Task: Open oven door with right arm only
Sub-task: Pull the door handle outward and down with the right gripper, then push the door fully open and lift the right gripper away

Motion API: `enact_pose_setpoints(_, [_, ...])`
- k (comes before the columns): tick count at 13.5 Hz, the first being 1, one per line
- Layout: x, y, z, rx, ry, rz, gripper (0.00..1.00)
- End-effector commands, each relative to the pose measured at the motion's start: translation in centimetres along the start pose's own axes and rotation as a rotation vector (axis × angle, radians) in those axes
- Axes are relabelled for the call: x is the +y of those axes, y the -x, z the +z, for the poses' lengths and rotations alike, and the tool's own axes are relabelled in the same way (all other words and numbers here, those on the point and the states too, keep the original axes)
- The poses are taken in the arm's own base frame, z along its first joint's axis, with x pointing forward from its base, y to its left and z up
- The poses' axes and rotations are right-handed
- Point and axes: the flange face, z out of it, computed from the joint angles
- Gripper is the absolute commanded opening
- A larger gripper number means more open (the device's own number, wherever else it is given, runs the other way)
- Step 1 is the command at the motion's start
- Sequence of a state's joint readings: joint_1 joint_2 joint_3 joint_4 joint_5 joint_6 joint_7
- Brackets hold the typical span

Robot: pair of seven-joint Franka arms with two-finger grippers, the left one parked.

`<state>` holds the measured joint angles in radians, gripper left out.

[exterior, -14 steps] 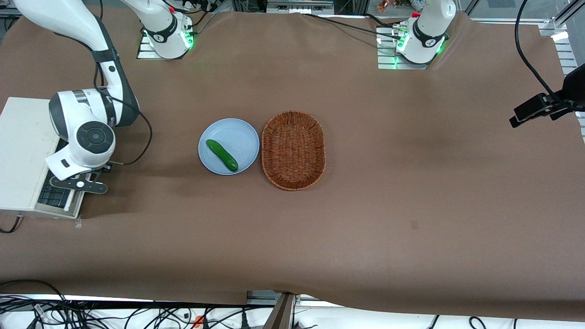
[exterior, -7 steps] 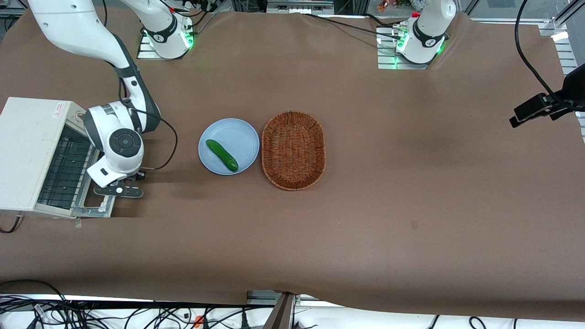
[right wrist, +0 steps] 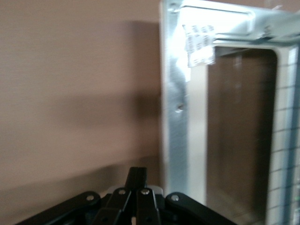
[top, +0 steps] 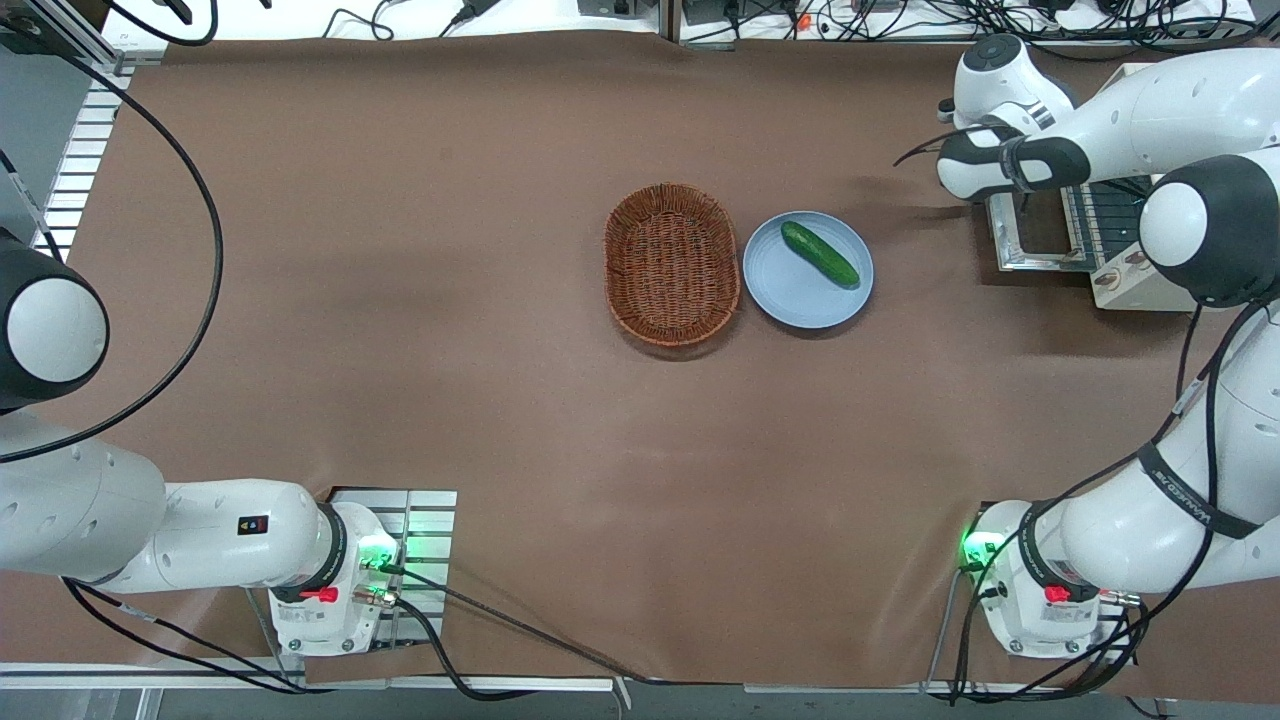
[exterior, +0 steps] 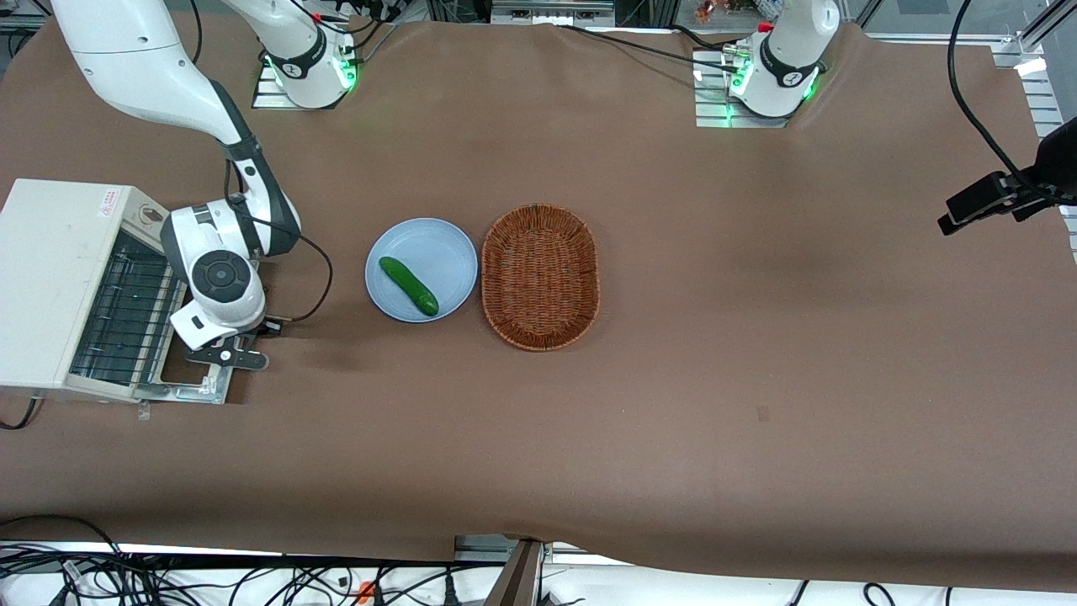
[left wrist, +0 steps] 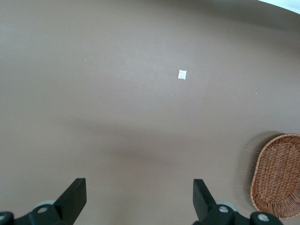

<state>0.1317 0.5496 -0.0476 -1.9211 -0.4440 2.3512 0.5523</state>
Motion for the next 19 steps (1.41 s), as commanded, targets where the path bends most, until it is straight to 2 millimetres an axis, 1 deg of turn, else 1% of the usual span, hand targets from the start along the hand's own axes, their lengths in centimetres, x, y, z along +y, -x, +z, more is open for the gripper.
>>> enact_pose_setpoints(1, [-2.2, -0.6, -3.7, -0.074, -0.083, 0.052, 0.0])
enact_pose_setpoints(2, [-2.7, -1.4, -5.7, -0.091, -0.097, 0.057, 0.0])
enact_pose_setpoints(3, [-2.2, -2.5, -8.1, -0.112, -0.106, 0.051, 0.0])
enact_pose_setpoints(4, [-1.5, -3.7, -10.9, -0.144, -0.129, 0.03, 0.06])
enact_pose_setpoints(5, [-0.6, -4.0, -13.9, -0.184, -0.162, -0.015, 0.24])
enact_pose_setpoints(6, [0.8, -4.2, -17.2, -0.198, -0.212, -0.06, 0.48])
enact_pose_setpoints(7, [2.5, -4.3, -20.5, -0.178, -0.274, -0.088, 0.8])
enact_pose_setpoints(8, [4.3, -4.3, -23.1, -0.142, -0.324, -0.104, 1.0])
enact_pose_setpoints(9, [6.4, -4.2, -25.3, -0.102, -0.345, -0.101, 1.0])
enact_pose_setpoints(10, [7.7, -3.8, -27.4, -0.068, -0.351, -0.097, 1.0])
enact_pose_setpoints(11, [9.2, -2.7, -29.9, -0.049, -0.356, -0.094, 1.0])
enact_pose_setpoints(12, [10.4, -0.9, -32.2, -0.079, -0.331, -0.102, 1.0])
enact_pose_setpoints(13, [11.3, 0.3, -33.6, -0.101, -0.342, -0.097, 1.0])
enact_pose_setpoints(14, [13.2, 1.6, -35.9, -0.089, -0.367, -0.083, 1.0])
enact_pose_setpoints(15, [14.3, 2.6, -37.7, -0.065, -0.384, -0.073, 1.0])
enact_pose_setpoints(16, [15.5, 3.9, -39.2, -0.037, -0.383, -0.066, 1.0])
enact_pose_setpoints(17, [18.0, 4.9, -39.9, -0.009, -0.378, -0.03, 1.0])
enact_pose_setpoints(18, [20.8, 5.8, -40.9, 0.018, -0.383, 0.016, 1.0])
enact_pose_setpoints(19, [21.9, 6.6, -42.1, 0.043, -0.383, 0.036, 1.0])
